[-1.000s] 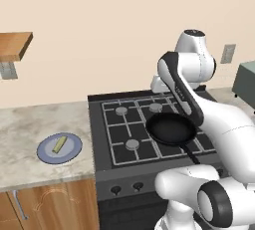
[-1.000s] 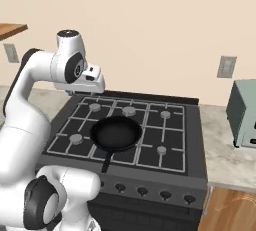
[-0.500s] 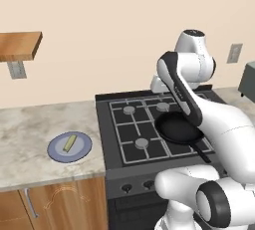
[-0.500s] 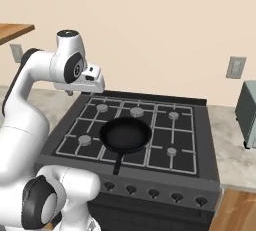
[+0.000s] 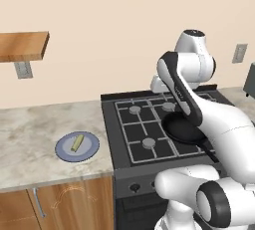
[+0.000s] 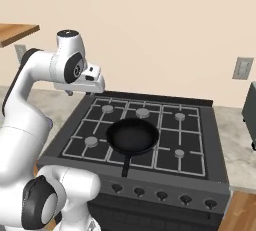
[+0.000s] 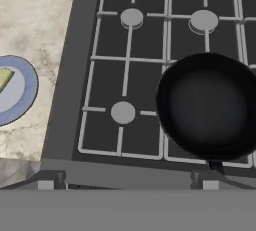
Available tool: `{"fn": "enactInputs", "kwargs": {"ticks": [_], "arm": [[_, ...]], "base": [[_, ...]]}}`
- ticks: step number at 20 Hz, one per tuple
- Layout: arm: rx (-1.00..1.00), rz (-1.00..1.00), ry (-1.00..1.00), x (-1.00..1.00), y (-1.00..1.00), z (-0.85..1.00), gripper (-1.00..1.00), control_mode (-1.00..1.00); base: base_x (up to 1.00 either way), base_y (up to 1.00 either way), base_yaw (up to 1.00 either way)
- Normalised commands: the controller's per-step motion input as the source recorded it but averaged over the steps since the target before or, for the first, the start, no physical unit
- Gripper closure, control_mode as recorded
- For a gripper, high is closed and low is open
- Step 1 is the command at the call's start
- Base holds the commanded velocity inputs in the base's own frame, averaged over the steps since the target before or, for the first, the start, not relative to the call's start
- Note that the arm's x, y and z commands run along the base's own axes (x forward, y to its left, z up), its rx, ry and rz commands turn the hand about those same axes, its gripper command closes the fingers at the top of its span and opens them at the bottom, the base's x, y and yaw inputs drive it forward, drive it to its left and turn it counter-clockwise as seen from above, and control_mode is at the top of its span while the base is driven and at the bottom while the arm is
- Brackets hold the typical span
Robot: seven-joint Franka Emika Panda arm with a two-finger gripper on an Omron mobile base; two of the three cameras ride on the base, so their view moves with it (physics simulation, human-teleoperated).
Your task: Pick up the butter stick and place it in the pan. Then turn on the burner for the pan.
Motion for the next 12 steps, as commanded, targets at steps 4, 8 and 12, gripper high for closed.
{"fn": "enactInputs", "kwargs": {"ticks": [4, 8, 12], "arm": [[0.00, 0.00, 0.00, 0.00, 0.00, 0.00, -1.00, 1.00], [0.00, 0.00, 0.00, 0.00, 0.00, 0.00, -1.00, 1.00], [0.00, 0.00, 0.00, 0.00, 0.00, 0.00, -1.00, 1.00]], "base": [[0.33, 0.38, 0.00], [0.23, 0.43, 0.00], [0.01, 0.54, 0.00]]}}
